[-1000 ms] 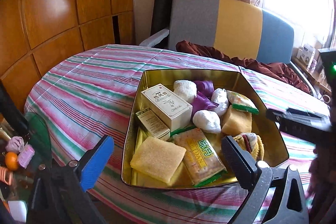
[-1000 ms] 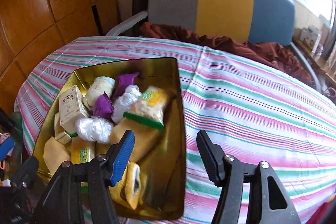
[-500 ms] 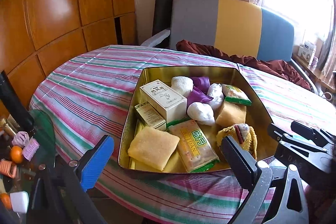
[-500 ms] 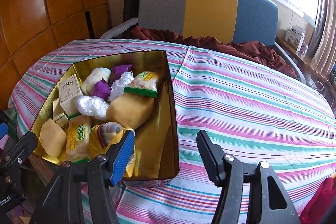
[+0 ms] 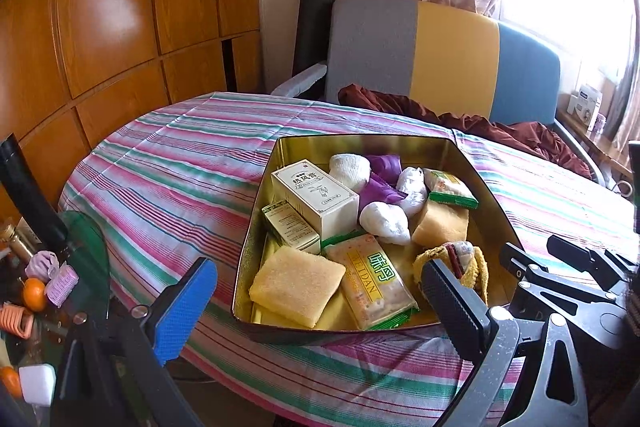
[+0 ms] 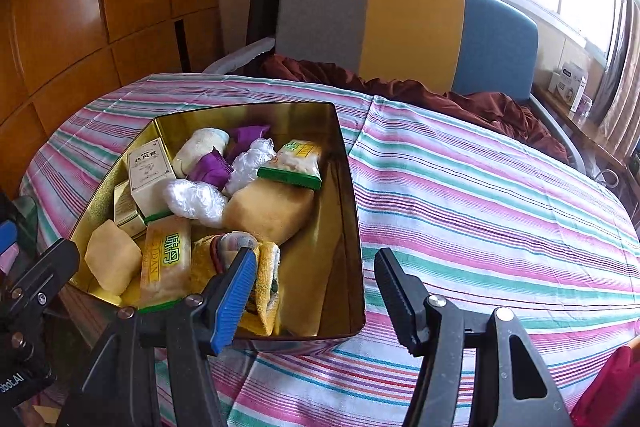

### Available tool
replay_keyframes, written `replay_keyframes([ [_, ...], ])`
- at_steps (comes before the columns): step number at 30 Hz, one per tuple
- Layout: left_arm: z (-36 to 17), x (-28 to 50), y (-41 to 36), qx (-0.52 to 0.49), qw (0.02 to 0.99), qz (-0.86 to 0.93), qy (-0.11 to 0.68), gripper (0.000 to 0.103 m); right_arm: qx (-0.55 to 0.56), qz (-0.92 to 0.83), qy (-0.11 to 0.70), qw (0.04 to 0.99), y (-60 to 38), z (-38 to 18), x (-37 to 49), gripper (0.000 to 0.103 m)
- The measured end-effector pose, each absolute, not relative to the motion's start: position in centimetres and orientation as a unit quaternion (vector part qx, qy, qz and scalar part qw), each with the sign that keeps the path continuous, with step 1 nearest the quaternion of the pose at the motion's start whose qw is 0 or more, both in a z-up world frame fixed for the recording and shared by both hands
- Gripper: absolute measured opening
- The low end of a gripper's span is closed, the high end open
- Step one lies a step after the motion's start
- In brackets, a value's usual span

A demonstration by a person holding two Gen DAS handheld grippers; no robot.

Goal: Organize objects

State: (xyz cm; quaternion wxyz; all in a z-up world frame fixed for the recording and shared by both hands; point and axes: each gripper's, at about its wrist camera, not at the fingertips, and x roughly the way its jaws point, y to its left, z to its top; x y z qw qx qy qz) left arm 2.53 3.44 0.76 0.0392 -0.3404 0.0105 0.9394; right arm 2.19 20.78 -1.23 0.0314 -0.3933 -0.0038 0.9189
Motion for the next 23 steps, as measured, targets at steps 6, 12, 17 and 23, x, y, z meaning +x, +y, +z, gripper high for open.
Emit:
replay_keyframes([
  [6,0.67,2.41,3.34,-0.345,0.038,0.938,0.008,0.103,-0.395,0.918,-0.005,0.029,20.56,-1.34,2.16,0.062],
  [12,0.56,2.45,3.33,-0.347,0.038,0.937,0.008,0.103,-0.396,0.918,-0.004,0.028,20.52,-1.42,2.11,0.062],
  [17,0.46,2.52,3.32,-0.345,0.034,0.938,0.008,0.103,-0.398,0.917,-0.004,0.028,20.46,-1.60,2.03,0.062],
  [23,0.40,2.48,3.24,-0.341,0.034,0.939,0.011,0.103,-0.394,0.919,0.003,0.027,20.89,-1.41,2.09,0.062],
])
